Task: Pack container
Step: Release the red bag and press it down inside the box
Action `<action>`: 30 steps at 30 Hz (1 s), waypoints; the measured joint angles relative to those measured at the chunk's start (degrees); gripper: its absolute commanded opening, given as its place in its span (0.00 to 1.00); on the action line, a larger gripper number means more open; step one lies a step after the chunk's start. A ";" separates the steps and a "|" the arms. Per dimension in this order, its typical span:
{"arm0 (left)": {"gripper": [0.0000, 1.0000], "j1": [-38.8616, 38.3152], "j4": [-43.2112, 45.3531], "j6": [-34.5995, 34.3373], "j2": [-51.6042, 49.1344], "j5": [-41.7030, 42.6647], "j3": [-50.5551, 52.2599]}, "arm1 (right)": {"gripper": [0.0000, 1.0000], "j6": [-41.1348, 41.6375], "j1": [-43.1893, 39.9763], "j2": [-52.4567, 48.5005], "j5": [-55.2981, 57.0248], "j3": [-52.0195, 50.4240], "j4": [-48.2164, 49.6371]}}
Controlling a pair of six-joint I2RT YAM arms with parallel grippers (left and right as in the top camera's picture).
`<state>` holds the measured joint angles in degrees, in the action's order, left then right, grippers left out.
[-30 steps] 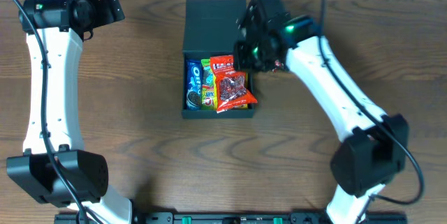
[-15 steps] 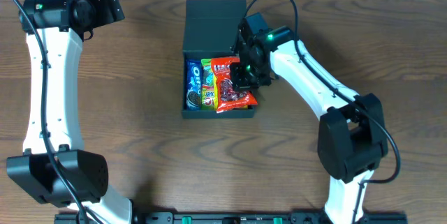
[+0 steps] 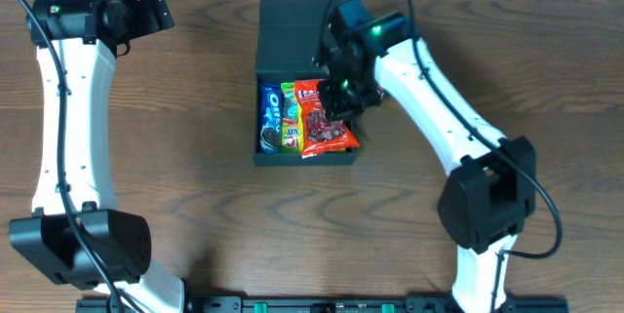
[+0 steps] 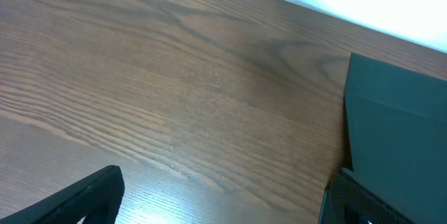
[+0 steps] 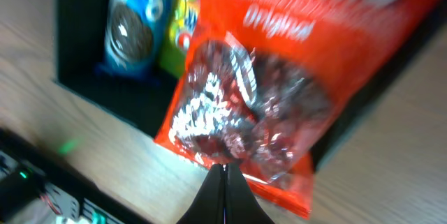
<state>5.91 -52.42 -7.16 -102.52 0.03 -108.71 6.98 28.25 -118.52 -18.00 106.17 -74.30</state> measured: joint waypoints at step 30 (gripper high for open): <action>0.95 -0.02 -0.04 0.00 0.00 0.00 0.00 | 0.01 -1.70 -2.10 0.20 0.31 6.14 11.72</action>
<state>5.89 -52.47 -7.16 -102.52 0.03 -108.71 5.28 26.15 -118.32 -17.69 112.31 -62.59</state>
